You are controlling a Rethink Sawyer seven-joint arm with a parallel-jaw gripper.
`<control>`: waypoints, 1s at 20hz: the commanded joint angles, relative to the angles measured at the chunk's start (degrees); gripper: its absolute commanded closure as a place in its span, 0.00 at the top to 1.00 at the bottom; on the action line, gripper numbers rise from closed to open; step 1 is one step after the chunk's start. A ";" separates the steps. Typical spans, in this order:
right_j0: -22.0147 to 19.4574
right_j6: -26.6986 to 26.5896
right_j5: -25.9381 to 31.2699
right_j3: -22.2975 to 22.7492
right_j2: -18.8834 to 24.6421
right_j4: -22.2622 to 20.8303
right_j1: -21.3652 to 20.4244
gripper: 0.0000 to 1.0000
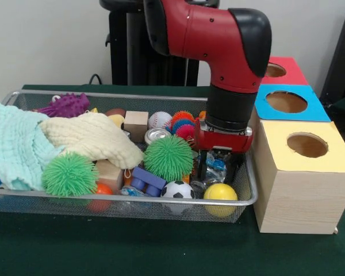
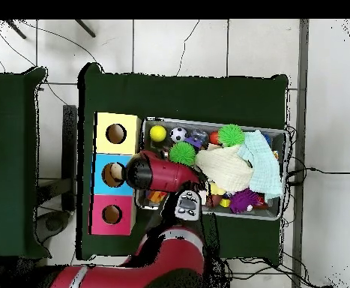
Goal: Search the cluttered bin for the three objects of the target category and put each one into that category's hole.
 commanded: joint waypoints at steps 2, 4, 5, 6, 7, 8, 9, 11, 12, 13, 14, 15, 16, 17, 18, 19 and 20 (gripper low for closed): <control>7.15 20.23 20.90 -2.59 -9.80 7.74 9.46 1.00; 7.86 20.79 20.62 -2.55 -10.55 8.64 10.18 1.00; 8.05 20.94 20.34 -2.60 -10.73 8.97 10.49 1.00; 8.22 21.16 20.43 -2.88 -10.92 9.31 10.89 1.00; 8.04 20.96 19.76 -2.78 -10.57 9.51 10.97 1.00; 8.15 21.10 19.85 -2.82 -10.69 9.70 11.15 1.00; 8.16 21.14 19.67 -2.76 -10.63 9.78 11.17 1.00; 8.09 21.12 19.29 -2.76 -10.46 9.96 11.25 1.00; 8.02 21.08 18.87 -2.83 -10.37 10.01 11.40 1.00; 7.97 21.09 18.41 -2.78 -10.24 10.03 11.46 1.00; 7.85 21.03 18.16 -2.80 -10.12 10.00 11.50 1.00; 7.80 20.98 17.93 -2.73 -10.03 9.90 11.41 1.00; 7.76 20.91 17.58 -2.86 -10.06 9.81 11.49 1.00; 7.71 20.83 17.22 -2.99 -10.09 9.72 11.56 1.00; 7.72 20.59 17.70 -3.20 -10.17 9.56 11.61 0.00; 7.41 20.17 16.85 -2.95 -9.74 9.39 11.44 0.00; 7.10 19.75 16.00 -2.69 -9.31 9.22 11.26 0.00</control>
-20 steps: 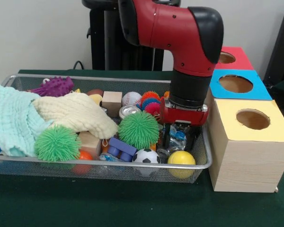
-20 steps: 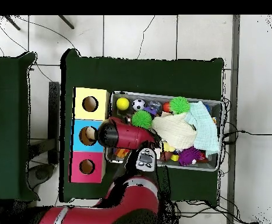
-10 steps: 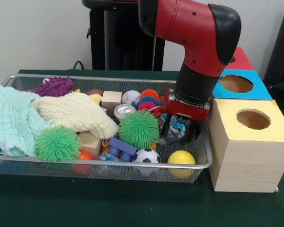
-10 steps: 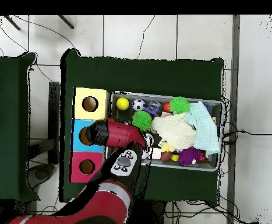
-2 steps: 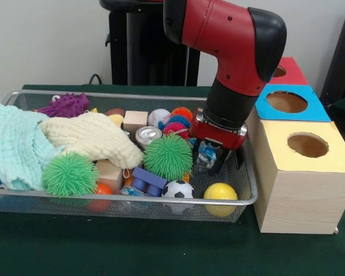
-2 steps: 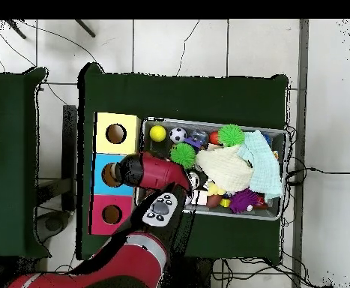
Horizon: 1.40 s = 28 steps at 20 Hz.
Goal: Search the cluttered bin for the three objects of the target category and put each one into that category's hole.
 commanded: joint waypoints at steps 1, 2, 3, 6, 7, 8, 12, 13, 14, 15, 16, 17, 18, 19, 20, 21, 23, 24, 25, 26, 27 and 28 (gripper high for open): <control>-1.87 10.96 5.21 1.73 3.39 0.18 5.72 0.00; -2.21 10.77 3.66 1.45 3.64 0.15 5.89 0.00; -2.35 10.82 4.29 1.42 3.81 0.30 5.84 0.00; -2.84 9.93 5.21 2.35 4.72 -0.03 4.62 0.00; -3.21 9.45 5.13 2.61 5.26 -0.18 4.25 0.00; -3.53 9.00 5.41 2.77 5.72 -0.31 3.95 0.00; -5.36 6.52 5.94 4.55 8.45 -1.21 1.43 0.00; -5.51 6.31 6.43 4.91 8.67 -1.30 0.82 0.00; -5.46 6.21 7.14 4.98 8.63 -1.41 0.40 0.00; -5.38 6.15 7.72 5.00 8.50 -1.51 0.14 0.00; -5.22 6.23 7.26 5.66 8.66 -1.69 -0.23 0.00; -5.27 6.15 6.48 5.73 8.72 -1.94 -0.27 0.00; -5.41 6.20 5.88 5.78 8.87 -2.11 -0.36 1.00; -5.55 6.10 5.09 5.97 9.24 -2.19 -0.50 1.00; -5.69 6.01 4.31 6.17 9.62 -2.27 -0.65 1.00; -5.82 5.92 3.53 6.37 10.00 -2.34 -0.79 1.00; -6.81 5.77 1.01 7.07 11.66 -2.42 -1.30 1.00; -7.45 5.66 -0.67 7.98 12.75 -2.67 -2.00 1.00; -8.79 5.20 -1.70 8.80 14.56 -2.75 -2.64 1.00; -10.13 4.75 -2.73 9.62 16.38 -2.83 -3.29 1.00; -11.45 4.33 -3.57 10.19 18.08 -2.94 -3.94 1.00; -13.22 3.91 -4.52 11.43 20.55 -3.00 -4.92 1.00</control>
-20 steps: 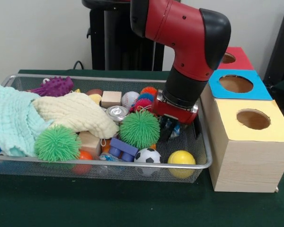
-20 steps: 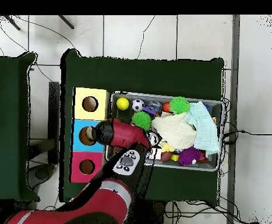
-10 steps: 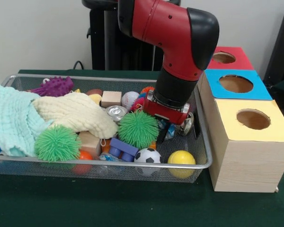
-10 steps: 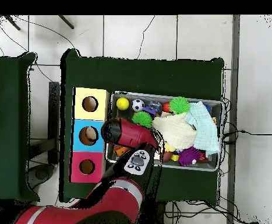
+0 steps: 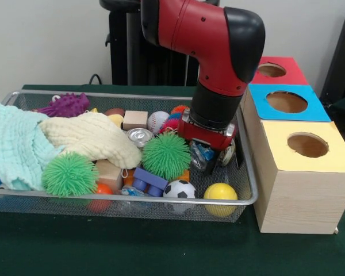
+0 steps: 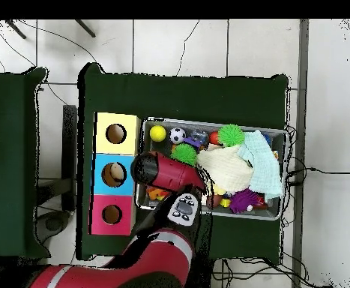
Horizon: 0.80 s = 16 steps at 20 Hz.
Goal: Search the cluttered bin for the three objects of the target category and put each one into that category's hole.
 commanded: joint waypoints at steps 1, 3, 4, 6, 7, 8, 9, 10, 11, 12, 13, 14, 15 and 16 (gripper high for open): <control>-7.87 3.53 -4.58 8.91 16.37 -3.22 -2.77 1.00; -9.83 2.68 -4.91 9.65 19.30 -3.68 -3.99 1.00; -9.72 2.80 -4.08 9.54 19.20 -3.91 -4.37 1.00; -8.64 3.20 -0.89 7.99 17.69 -3.92 -3.81 1.00; -8.13 3.43 0.79 7.27 16.91 -3.92 -3.43 1.00; -7.97 3.70 1.41 6.92 16.63 -4.02 -3.05 1.00; -8.07 3.89 1.58 6.99 16.73 -4.15 -2.87 1.00; -8.17 4.03 1.77 6.98 16.88 -4.22 -2.73 1.00; -8.46 3.89 1.82 6.86 17.20 -4.48 -2.65 1.00; -8.44 3.84 2.47 7.03 17.23 -4.53 -2.71 1.00; -8.49 3.72 3.24 7.07 17.33 -4.62 -2.78 1.00; -8.41 3.48 4.32 7.00 17.21 -4.83 -2.89 1.00; -8.61 3.12 5.21 7.05 17.49 -5.02 -2.96 1.00; -8.86 2.69 5.96 6.96 17.83 -5.24 -2.85 1.00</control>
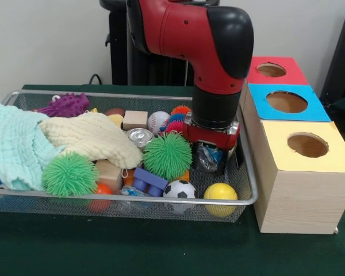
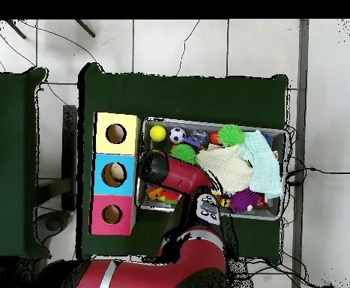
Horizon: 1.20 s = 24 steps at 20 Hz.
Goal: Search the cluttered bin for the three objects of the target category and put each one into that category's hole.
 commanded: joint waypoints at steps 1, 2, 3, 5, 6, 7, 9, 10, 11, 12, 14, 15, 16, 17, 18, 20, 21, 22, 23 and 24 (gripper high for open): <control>-1.48 2.17 8.14 3.04 8.39 -3.12 1.02 1.00; -1.91 1.64 8.63 3.18 8.94 -3.39 1.00 1.00; -2.47 0.89 9.34 3.33 9.67 -3.76 0.97 1.00; -4.11 -1.90 10.46 3.59 11.84 -5.43 1.08 1.00; -4.78 -3.15 10.65 3.64 12.68 -6.53 1.34 1.00; -5.45 -4.41 10.83 3.68 13.51 -7.64 1.60 1.00; -5.88 -5.32 12.12 3.45 13.96 -9.28 2.09 1.00; -5.80 -5.58 13.70 2.72 13.69 -9.99 2.53 1.00; -5.72 -5.83 15.29 1.99 13.42 -10.71 2.98 1.00; -5.36 -5.68 17.24 1.16 12.70 -11.37 3.31 1.00; -4.18 -4.64 21.31 -0.52 10.75 -12.49 3.78 1.00; -3.72 -4.00 23.45 -1.10 9.93 -12.81 3.93 1.00; -3.40 -3.29 25.59 -1.56 9.23 -13.18 4.03 1.00; -3.06 -2.55 27.91 -1.87 8.53 -13.38 4.00 1.00; -2.71 -1.75 29.66 -1.79 7.94 -13.73 3.57 1.00; -2.09 -0.30 33.57 -2.20 6.73 -14.29 2.78 1.00; -2.16 0.15 35.03 -2.09 6.56 -14.43 2.22 1.00; -2.12 0.51 36.60 -2.28 6.41 -14.64 1.61 1.00; -2.07 0.87 38.17 -2.46 6.26 -14.85 0.99 1.00; -1.94 1.08 39.37 -2.95 6.25 -15.08 0.55 1.00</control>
